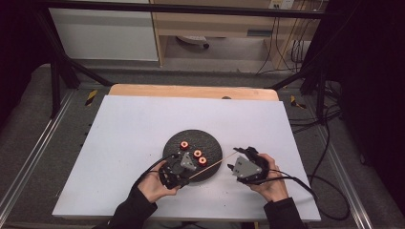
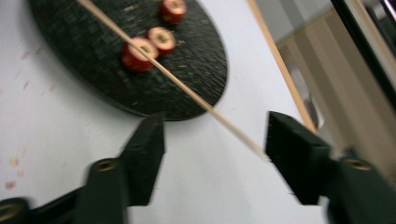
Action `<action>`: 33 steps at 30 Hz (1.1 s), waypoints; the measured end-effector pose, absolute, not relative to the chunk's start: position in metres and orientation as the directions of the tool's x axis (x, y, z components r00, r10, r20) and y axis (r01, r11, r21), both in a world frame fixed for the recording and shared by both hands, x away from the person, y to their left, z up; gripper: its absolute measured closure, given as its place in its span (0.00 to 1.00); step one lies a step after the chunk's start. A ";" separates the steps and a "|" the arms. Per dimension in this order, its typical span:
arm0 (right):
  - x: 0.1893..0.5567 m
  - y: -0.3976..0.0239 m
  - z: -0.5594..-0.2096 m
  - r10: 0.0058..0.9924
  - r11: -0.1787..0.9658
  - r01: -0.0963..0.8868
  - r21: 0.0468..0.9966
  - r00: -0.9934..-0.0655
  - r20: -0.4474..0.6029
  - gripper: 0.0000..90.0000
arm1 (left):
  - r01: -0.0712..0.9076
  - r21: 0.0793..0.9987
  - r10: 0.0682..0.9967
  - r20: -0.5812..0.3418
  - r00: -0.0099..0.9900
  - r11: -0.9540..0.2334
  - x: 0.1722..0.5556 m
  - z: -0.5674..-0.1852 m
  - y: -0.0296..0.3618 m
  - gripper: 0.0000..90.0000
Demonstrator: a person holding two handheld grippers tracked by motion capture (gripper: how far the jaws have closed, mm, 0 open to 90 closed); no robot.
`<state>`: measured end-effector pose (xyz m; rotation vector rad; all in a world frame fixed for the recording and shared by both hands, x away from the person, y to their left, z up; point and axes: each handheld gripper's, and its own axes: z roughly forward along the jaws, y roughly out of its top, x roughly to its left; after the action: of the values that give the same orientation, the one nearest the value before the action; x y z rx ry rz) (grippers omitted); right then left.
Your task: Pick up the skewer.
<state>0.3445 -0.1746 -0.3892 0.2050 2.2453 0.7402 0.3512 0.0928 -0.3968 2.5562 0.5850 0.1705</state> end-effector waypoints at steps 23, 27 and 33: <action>0.370 -0.191 -0.408 0.738 0.461 0.501 0.732 -0.675 -0.003 0.05 | 0.467 0.743 0.655 -0.052 0.754 -0.478 0.323 -0.416 0.179 0.98; 0.374 -0.180 -0.402 0.730 0.456 0.513 0.727 -0.683 0.025 0.03 | 0.466 0.772 0.684 -0.056 0.727 -0.432 0.318 -0.422 0.192 0.98; 0.380 -0.165 -0.395 0.724 0.433 0.523 0.734 -0.687 0.063 0.03 | 0.472 0.791 0.702 -0.076 0.709 -0.391 0.311 -0.426 0.207 0.97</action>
<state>0.3801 -0.1648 -0.3947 1.0818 2.4267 1.1037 0.3115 0.2066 -0.4263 2.0606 0.8931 0.3416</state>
